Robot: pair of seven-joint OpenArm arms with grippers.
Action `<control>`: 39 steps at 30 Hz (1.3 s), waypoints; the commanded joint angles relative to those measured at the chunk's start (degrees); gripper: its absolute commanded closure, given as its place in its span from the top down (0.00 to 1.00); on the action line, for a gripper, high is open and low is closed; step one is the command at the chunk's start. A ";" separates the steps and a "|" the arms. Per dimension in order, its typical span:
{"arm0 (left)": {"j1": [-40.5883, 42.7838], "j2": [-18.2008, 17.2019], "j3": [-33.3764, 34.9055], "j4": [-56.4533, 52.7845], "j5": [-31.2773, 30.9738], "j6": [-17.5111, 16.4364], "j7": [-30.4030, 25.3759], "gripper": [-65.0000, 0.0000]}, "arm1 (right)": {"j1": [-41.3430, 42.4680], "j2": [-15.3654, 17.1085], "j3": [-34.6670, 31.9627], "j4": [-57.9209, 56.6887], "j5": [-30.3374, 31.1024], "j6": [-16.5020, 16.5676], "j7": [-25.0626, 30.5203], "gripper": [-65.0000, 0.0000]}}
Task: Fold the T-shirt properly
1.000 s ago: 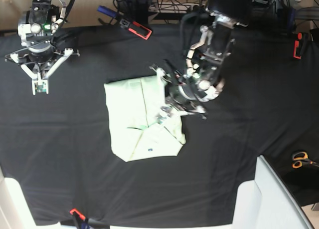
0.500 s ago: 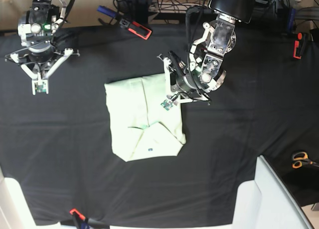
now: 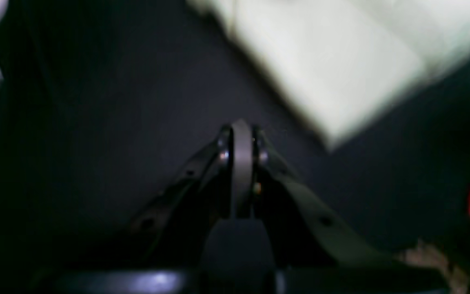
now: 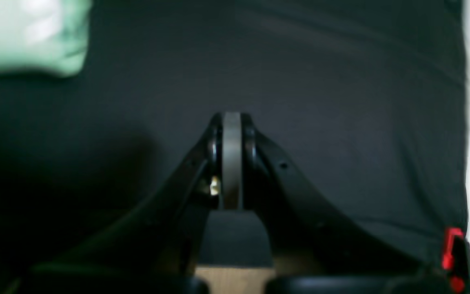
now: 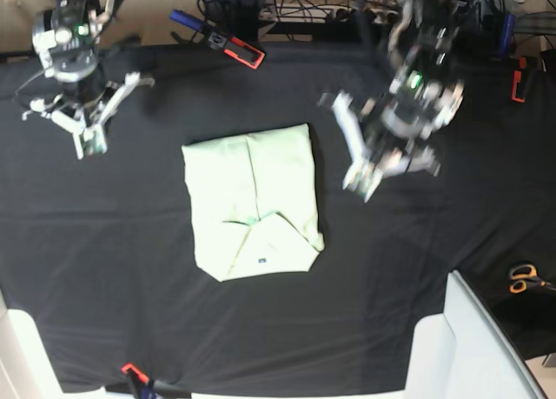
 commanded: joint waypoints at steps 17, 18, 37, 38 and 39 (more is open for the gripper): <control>33.21 -5.52 -0.87 3.17 -0.55 0.23 -7.85 0.00 | -21.01 -0.72 7.15 3.23 -0.13 -0.28 -9.98 0.00; 33.30 -5.43 -0.87 1.85 -0.73 0.23 -7.85 0.00 | -21.28 -0.72 7.07 2.00 -0.13 -0.19 -10.42 0.00; -4.77 0.98 -0.78 -94.94 -0.02 0.32 -53.12 0.00 | 13.80 10.27 -8.76 -100.41 -0.13 -0.28 28.17 0.00; -6.35 0.98 -0.78 -98.72 -0.02 0.32 -57.52 0.00 | 15.03 10.36 -9.46 -103.67 -0.13 -0.28 32.57 0.00; -8.02 0.98 -0.78 -101.62 -0.02 0.32 -61.12 0.00 | 15.91 10.45 -10.34 -105.69 -0.22 -0.28 37.40 0.00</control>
